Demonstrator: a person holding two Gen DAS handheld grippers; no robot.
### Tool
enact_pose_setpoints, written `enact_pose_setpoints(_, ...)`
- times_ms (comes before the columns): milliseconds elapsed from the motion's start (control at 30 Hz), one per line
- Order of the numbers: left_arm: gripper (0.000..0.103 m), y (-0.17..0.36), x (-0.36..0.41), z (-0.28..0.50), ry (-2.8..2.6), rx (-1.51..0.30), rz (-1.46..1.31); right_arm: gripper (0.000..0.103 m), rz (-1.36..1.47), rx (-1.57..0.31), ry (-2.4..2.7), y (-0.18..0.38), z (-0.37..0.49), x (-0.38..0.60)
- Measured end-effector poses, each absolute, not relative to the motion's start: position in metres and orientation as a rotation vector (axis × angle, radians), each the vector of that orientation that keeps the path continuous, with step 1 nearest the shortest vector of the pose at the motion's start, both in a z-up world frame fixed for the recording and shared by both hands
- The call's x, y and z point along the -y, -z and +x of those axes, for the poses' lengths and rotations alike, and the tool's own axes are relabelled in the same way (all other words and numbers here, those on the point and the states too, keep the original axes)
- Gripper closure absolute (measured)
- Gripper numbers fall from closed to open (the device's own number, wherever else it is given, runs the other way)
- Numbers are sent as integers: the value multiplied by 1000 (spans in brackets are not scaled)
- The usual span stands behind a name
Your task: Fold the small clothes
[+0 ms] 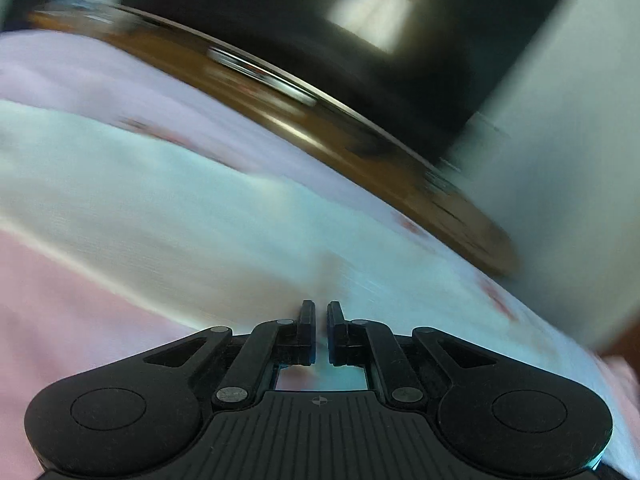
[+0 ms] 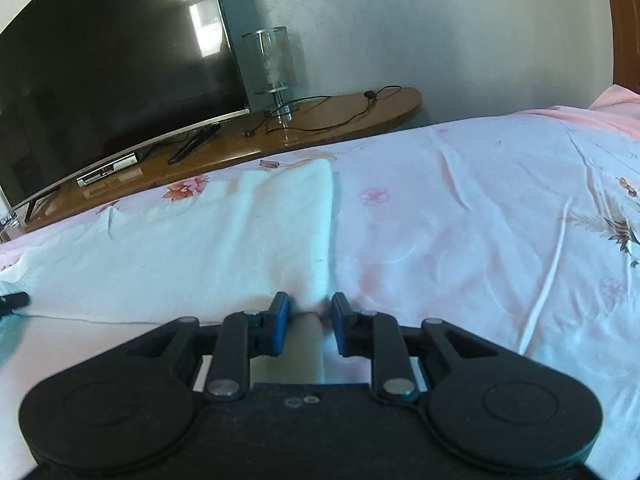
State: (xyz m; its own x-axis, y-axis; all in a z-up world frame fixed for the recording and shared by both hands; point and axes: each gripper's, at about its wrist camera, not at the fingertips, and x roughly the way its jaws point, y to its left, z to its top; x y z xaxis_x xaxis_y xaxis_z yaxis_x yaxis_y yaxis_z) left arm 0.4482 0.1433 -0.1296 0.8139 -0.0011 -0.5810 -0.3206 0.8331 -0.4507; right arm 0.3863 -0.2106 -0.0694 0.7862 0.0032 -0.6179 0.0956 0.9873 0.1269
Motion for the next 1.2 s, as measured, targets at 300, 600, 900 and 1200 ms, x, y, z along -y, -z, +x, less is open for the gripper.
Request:
enact_pose_setpoints(300,96,119,-150,448,-98,-574,-539,74,161,-612,28,52,379,211)
enact_pose_setpoints(600,96,122,-93,480,53,-644,-333,103,14,-674,84,64,401,203)
enact_pose_setpoints(900,96,118,-65,526,94,-664,-210,81,270,-519,45,47,459,245)
enact_pose_setpoints(1200,96,131,-78,515,82,-619,-306,70,237,-641,32,70,496,247)
